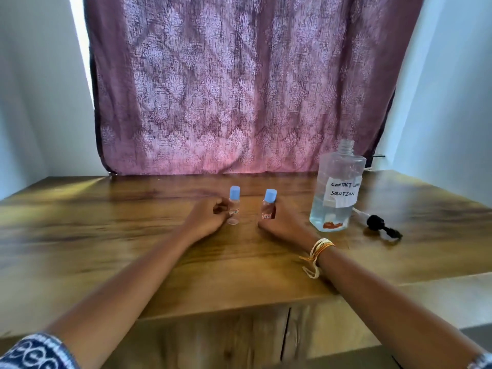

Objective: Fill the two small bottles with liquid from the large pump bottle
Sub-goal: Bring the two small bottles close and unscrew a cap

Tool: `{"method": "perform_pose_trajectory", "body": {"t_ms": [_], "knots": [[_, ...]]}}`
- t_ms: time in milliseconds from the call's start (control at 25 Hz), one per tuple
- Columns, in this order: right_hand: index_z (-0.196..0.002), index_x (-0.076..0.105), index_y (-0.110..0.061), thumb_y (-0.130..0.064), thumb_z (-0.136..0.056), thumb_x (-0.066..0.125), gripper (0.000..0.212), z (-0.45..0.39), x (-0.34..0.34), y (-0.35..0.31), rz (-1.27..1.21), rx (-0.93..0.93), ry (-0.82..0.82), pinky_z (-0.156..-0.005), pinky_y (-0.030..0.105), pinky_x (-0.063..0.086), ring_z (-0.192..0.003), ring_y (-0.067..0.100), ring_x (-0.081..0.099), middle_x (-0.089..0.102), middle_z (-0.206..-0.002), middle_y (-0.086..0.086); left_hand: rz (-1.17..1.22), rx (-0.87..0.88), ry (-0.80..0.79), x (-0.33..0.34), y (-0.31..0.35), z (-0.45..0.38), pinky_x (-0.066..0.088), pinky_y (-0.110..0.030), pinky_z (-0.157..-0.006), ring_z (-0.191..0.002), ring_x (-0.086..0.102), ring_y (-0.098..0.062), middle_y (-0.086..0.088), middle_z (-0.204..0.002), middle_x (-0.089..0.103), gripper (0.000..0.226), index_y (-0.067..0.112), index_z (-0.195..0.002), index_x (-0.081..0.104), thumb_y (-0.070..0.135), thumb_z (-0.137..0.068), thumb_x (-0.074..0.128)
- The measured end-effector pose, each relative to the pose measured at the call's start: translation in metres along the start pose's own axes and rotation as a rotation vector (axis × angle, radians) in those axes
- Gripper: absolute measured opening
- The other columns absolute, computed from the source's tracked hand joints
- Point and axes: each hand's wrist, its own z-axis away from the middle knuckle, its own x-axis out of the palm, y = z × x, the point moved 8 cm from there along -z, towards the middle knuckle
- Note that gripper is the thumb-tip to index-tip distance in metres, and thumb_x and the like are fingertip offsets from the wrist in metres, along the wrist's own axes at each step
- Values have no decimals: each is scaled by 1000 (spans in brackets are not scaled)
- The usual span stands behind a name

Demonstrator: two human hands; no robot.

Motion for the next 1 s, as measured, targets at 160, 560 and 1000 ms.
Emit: {"method": "perform_pose_trajectory", "body": {"t_ms": [160,560,1000], "knots": [[-91,50,-15,-22,-71,65,26,21,2,-3,5,-24,28,-61,30,43,-66,11,53,55,-74,-5,15,2,27,-4,7,25,50,-30,-95,-100,67,-16,-4,-109,71,23,11,-107,69,6,-85,66],[-122,45,-10,-26,-76,74,57,31,3,-2,105,19,-22,-77,32,51,-90,18,58,58,-103,4,-24,45,15,-3,7,38,47,-28,-99,-106,66,-14,-3,-115,70,29,14,-116,66,6,-89,61],[-117,52,-12,-16,-83,67,38,38,-8,0,-203,104,73,-62,13,45,-79,6,58,60,-92,-5,-47,442,508,-35,79,80,46,-17,-75,-83,55,-10,-4,-96,60,23,9,-99,57,7,-79,68]]}}
